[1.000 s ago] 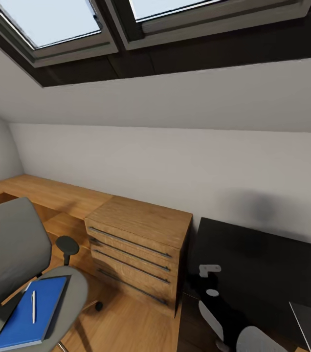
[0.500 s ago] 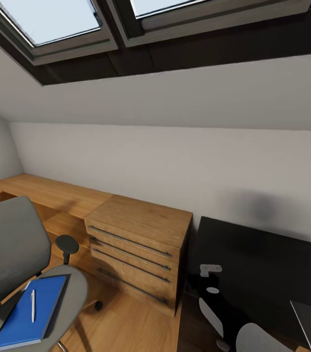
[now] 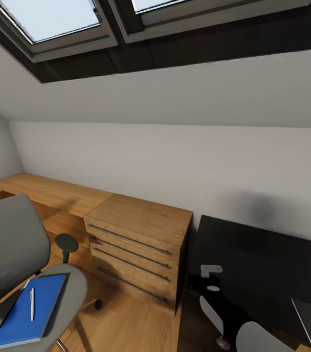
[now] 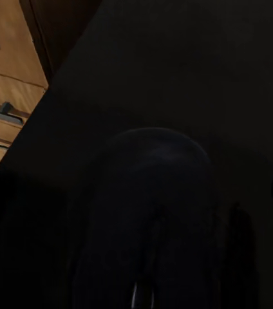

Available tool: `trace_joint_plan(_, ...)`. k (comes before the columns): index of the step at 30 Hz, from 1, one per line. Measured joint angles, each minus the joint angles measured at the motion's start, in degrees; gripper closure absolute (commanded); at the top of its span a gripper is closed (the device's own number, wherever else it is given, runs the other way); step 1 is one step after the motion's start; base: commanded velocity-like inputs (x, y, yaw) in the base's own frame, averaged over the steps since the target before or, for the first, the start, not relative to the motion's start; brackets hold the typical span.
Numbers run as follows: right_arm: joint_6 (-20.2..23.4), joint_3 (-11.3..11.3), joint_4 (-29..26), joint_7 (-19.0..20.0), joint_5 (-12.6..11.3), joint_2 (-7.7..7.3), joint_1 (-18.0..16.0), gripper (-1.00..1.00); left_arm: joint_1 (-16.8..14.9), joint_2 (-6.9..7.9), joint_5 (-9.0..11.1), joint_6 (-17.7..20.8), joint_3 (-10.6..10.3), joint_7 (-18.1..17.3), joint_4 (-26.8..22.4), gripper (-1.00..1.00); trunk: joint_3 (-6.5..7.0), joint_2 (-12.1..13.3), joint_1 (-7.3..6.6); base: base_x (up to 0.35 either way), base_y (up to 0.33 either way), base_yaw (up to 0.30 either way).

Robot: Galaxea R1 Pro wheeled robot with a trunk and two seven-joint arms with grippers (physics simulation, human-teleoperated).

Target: In the bedroom, organize the workspace by keeping the computer under the desk, ensuring the monitor is on the desk, placing the keyboard on the desk next to the monitor, placing the mouse on the desk next to the keyboard, moving the folder from the swivel chair onto the desk next to the mouse, stacking the notebook on top of the folder with the pen on top of the notebook, and positioning the swivel chair next to the desk.

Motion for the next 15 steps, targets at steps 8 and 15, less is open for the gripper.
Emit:
trace_joint_plan(8, 1.36, -2.35, 0.02, 0.14, 0.02, -0.02, -0.05, -1.00, 0.00, 0.04, 0.00, 0.05, 0.01, -0.03, 0.00, -1.00, -0.19, -0.42, 0.23, 0.000, 0.000, 0.000)
trace_joint_plan(15, 2.26, -2.56, 0.36, 0.27, 0.14, -0.04, -0.32, 1.00, 0.00, 0.05, 0.00, 0.06, 0.01, -0.03, 0.01, -1.00, -0.18, -0.42, 0.22, 0.000, 0.000, 0.000)
